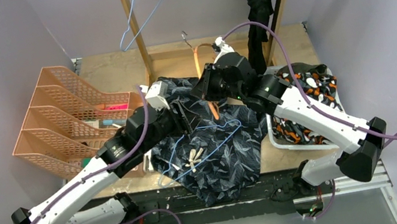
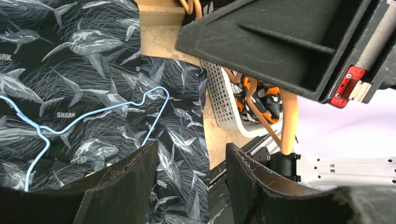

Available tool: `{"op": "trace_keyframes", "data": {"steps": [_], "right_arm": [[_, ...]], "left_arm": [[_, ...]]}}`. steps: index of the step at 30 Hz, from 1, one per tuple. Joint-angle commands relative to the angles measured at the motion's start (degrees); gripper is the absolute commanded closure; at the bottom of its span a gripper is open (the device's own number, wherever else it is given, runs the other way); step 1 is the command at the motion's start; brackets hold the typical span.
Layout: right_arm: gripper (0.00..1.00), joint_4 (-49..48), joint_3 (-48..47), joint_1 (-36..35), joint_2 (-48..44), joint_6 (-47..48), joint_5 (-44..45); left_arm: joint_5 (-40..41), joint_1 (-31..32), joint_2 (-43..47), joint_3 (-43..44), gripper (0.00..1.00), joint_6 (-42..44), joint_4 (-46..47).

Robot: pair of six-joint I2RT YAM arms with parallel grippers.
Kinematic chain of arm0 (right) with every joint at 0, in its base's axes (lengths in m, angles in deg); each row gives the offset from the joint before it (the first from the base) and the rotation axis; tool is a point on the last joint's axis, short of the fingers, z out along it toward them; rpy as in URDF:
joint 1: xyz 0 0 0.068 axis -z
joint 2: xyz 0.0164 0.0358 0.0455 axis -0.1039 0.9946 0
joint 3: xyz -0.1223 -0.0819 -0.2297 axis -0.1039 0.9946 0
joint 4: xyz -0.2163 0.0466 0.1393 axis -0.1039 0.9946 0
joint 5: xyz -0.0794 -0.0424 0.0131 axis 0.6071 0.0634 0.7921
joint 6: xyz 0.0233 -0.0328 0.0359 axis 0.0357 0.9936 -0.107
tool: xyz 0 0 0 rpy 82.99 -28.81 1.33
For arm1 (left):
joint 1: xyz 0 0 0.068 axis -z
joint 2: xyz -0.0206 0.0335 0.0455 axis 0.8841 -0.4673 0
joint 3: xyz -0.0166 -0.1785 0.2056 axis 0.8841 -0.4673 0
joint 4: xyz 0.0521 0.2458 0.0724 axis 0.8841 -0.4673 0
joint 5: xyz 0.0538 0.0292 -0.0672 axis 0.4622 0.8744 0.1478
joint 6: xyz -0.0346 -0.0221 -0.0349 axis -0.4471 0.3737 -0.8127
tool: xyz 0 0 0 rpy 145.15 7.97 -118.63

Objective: Remove the shorts from the hanger
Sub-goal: Place the hanger on the clothes rod.

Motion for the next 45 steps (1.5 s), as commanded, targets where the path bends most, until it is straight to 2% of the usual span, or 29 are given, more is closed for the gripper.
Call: {"op": "trace_keyframes", "data": {"steps": [1,7,16,26,31,35,37,41,45], "right_arm": [[1.0,-2.95,-4.04,-0.17,0.17,1.3,-2.3],[1.0,-3.53,-3.72,-0.22,0.49,1.3,-2.23],[1.0,-9.99,2.08,-0.17,-3.6,-1.1,-1.61],[1.0,-8.22,-1.21,-0.09,-6.06,-0.18,1.7],[1.0,-7.45,-5.87,-0.02,-4.07,1.03,3.21],[1.0,-4.41,-14.3,0.49,0.12,2.64,3.91],[1.0,-2.51,-19.54,2.54,2.45,2.55,1.98],[1.0,-3.34,-24.18,7.95,5.67,-0.39,-3.56],[1.0,-4.18,-29.81,9.45,9.33,0.18,-4.06]], "left_arm": [[-1.67,0.66,-2.87,3.95,0.45,2.84,3.07],[3.01,1.12,-5.29,5.97,0.45,4.25,1.03],[6.36,1.12,-1.36,4.07,0.45,2.41,2.71],[14.41,1.1,3.59,3.17,0.43,2.06,-1.2],[16.83,1.12,4.97,3.76,0.43,1.77,-2.62],[17.77,1.08,5.2,5.11,0.42,1.87,-3.05],[18.03,1.11,5.1,5.8,0.42,1.9,-3.62],[18.1,1.11,5.25,5.92,0.42,1.43,-4.29],[18.47,1.09,5.84,5.4,0.42,0.67,-5.22]]}}
